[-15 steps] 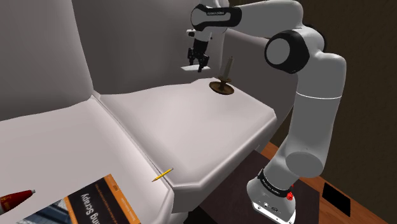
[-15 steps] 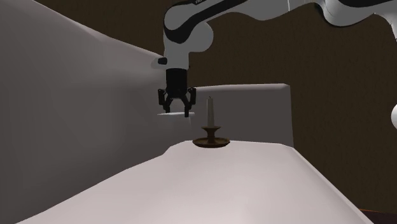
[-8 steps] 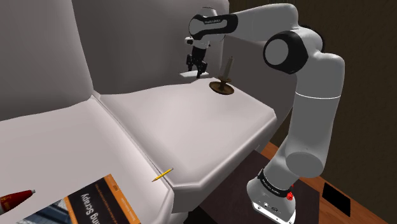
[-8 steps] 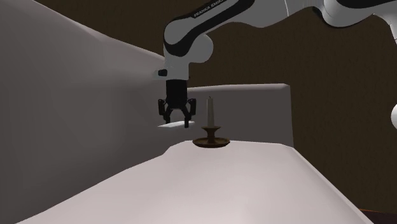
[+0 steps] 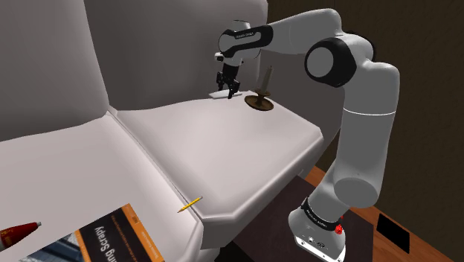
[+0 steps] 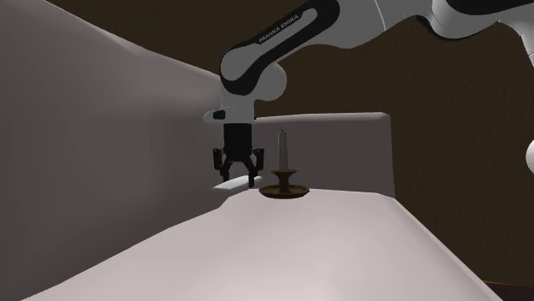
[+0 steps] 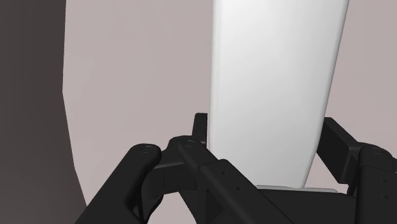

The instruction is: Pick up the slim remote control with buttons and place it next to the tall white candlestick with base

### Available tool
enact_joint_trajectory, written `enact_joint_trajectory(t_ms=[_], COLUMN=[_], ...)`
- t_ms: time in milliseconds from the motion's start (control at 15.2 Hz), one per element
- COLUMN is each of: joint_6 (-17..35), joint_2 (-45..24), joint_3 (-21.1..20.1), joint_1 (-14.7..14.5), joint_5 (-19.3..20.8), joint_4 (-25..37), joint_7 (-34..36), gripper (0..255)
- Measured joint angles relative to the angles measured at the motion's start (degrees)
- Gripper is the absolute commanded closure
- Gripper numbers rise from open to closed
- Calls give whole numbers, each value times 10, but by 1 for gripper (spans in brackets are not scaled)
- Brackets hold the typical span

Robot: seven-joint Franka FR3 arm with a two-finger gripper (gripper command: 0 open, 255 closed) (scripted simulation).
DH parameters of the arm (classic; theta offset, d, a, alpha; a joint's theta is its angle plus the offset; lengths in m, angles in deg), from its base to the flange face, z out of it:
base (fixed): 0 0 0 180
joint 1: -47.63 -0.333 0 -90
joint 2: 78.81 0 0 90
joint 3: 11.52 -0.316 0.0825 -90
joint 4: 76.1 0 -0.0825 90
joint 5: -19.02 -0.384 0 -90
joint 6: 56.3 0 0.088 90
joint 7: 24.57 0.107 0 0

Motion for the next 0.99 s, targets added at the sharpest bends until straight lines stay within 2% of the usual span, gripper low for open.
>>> enact_joint_trajectory(t_ms=[660,990], joint_6=[65,73], joint_2=[-30,-32], joint_3=[-7,-8], joint_1=[3,3], joint_5=[-14,-15], joint_4=[-37,-43], joint_7=[-8,-10], gripper=[255,255])
